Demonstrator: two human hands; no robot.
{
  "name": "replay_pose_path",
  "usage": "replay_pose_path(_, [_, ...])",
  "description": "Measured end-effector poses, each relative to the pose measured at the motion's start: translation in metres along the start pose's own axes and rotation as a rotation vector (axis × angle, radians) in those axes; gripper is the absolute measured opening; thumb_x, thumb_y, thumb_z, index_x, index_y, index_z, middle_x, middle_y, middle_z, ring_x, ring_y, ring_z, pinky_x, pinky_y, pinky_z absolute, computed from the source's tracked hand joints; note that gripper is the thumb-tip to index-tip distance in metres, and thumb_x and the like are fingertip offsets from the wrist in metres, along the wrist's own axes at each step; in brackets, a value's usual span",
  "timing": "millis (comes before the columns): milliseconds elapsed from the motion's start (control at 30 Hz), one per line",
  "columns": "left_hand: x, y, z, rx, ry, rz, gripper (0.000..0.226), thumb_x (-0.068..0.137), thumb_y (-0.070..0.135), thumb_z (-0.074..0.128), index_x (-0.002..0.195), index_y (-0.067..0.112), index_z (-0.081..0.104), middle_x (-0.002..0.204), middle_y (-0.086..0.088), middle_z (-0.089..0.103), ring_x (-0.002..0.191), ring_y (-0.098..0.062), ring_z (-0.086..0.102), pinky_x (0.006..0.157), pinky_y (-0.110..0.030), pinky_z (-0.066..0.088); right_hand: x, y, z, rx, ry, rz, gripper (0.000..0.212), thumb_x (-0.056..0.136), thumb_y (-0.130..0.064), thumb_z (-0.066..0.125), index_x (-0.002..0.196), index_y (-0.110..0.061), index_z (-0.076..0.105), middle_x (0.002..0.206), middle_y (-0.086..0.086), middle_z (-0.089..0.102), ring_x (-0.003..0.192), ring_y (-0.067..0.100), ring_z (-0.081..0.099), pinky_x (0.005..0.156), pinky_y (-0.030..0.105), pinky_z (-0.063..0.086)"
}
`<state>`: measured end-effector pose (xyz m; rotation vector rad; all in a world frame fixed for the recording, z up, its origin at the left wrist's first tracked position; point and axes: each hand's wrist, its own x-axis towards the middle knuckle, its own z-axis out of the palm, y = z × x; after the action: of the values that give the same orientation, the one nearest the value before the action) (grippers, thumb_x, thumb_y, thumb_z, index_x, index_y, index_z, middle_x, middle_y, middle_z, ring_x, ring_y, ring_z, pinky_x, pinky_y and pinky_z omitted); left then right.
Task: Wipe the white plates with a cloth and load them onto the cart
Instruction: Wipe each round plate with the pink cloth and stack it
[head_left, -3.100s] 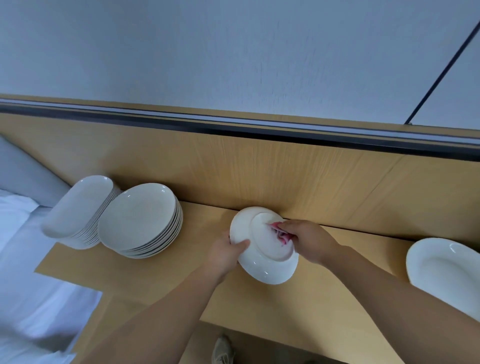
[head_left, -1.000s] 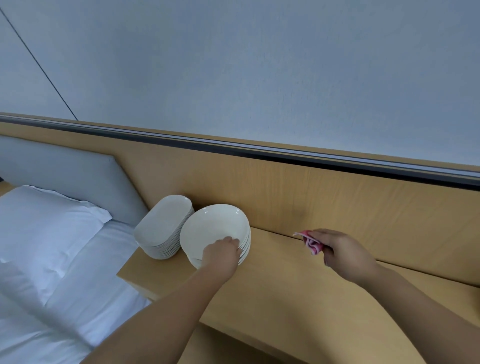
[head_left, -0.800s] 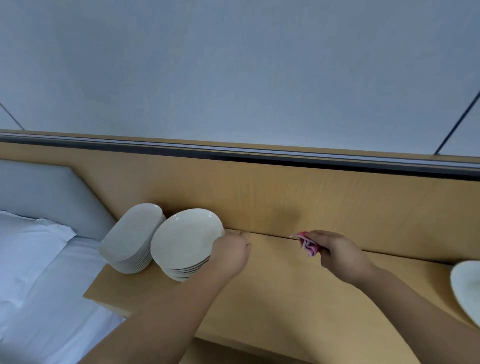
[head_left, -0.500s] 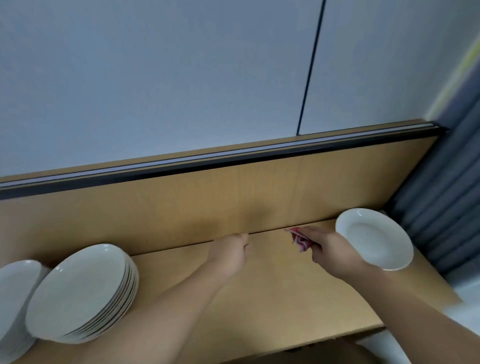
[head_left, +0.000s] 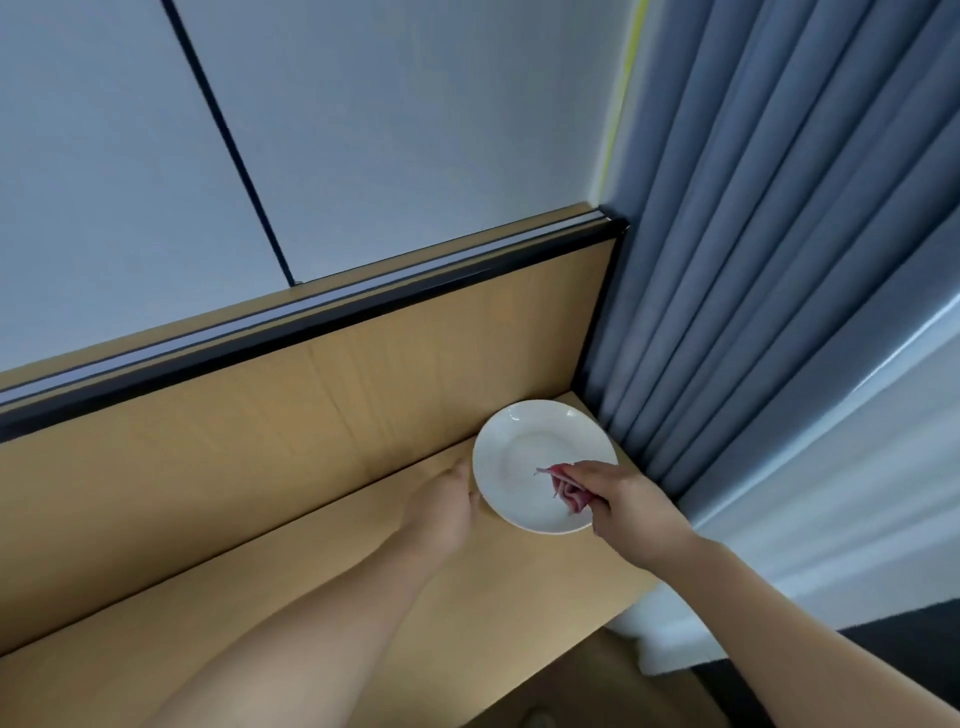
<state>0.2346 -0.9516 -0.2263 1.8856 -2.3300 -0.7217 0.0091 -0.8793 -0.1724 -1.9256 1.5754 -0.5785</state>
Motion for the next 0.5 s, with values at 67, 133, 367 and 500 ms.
replay_pose_path(67, [0.013,0.011,0.007,-0.088,0.006,-0.076,0.033,0.099,0.03,0.046,0.125,0.011,0.044,0.095,-0.001,0.064,0.079,-0.019,0.057,0.063,-0.029,0.038,0.009,0.015,-0.004,0.02,0.0,-0.02,0.054,0.09,0.007,0.041,0.125,-0.028,0.063,0.093,-0.012,0.062,0.092,0.003,0.056,0.089,0.008,0.038])
replay_pose_path(133, [0.026,0.015,0.017,-0.198,0.0,-0.196,0.033,0.098,0.029,0.048,0.121,0.006,0.045,0.094,-0.004,0.064,0.078,-0.02,0.056,0.063,-0.028,0.037,0.017,0.026,-0.005,0.04,0.01,-0.041,0.051,0.091,0.007,0.043,0.123,-0.025,0.064,0.092,-0.011,0.063,0.091,0.003,0.057,0.09,0.007,0.037])
replay_pose_path(367, [0.044,0.037,0.028,-0.414,-0.009,-0.284,0.015,0.096,0.008,0.043,0.108,0.013,0.051,0.079,0.01,0.047,0.085,-0.019,0.051,0.069,-0.025,0.04,0.033,0.053,-0.001,0.08,-0.045,-0.06,0.053,0.09,0.01,0.042,0.124,-0.025,0.063,0.095,-0.011,0.064,0.096,0.008,0.06,0.096,0.015,0.041])
replay_pose_path(500, [0.037,0.041,0.024,-0.496,0.022,-0.324,0.011,0.095,0.007,0.044,0.103,0.014,0.047,0.081,0.007,0.047,0.084,-0.018,0.048,0.064,-0.025,0.037,0.04,0.057,0.001,0.075,-0.069,-0.086,0.055,0.088,0.013,0.042,0.125,-0.022,0.064,0.093,-0.012,0.062,0.092,0.01,0.061,0.094,0.019,0.044])
